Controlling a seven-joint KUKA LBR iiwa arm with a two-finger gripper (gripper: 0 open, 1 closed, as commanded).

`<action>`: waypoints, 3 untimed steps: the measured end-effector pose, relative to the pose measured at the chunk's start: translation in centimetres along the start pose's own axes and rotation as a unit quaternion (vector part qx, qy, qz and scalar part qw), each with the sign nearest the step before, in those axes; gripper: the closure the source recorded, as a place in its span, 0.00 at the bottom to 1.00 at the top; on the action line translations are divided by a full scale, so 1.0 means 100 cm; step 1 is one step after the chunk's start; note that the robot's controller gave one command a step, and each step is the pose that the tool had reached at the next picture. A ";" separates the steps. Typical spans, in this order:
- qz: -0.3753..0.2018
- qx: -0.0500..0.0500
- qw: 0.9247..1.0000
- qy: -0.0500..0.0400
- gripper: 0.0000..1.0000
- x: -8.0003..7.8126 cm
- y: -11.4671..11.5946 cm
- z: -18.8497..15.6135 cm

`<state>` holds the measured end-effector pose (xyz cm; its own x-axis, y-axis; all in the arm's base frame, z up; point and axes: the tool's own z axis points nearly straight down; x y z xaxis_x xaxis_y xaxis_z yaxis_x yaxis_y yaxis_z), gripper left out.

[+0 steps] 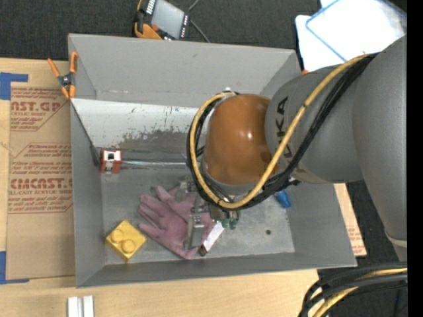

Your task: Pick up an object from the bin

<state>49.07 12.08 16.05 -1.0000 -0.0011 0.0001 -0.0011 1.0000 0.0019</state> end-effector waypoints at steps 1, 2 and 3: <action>0.000 0.000 1.000 0.000 0.00 0.000 0.000 0.000; -0.023 0.001 1.000 0.002 0.00 -0.003 0.003 0.086; -0.024 -0.002 1.000 -0.009 1.00 -0.001 -0.005 0.089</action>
Offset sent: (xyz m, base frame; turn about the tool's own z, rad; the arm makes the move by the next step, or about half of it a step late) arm 0.0044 0.0030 -0.0816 -0.0463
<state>49.18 11.64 7.15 -0.9986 -0.0490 -0.0189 -0.0492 0.9988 0.0063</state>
